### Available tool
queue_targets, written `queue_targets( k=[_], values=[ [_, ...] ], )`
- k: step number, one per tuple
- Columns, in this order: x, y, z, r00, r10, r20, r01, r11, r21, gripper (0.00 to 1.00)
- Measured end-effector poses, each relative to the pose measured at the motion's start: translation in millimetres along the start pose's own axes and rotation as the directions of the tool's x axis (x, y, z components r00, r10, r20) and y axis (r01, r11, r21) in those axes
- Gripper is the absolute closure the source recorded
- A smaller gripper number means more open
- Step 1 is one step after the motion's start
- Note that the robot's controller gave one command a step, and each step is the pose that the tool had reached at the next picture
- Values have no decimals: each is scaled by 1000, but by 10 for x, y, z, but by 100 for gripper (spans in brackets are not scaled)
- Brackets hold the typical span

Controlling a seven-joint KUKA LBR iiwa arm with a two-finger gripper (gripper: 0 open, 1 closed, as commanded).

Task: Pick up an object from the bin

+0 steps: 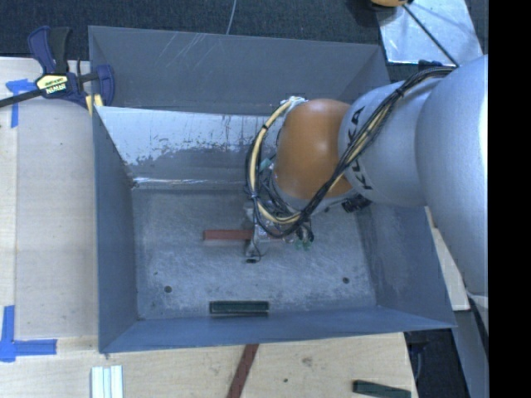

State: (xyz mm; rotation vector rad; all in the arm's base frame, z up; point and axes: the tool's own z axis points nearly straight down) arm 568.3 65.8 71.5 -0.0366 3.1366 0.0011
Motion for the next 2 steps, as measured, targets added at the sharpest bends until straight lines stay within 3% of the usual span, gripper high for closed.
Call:
queue_targets(
  k=[2],
  values=[
    [10,-1,-133,1000,0,-4,0,1000,0,100]
  ],
)
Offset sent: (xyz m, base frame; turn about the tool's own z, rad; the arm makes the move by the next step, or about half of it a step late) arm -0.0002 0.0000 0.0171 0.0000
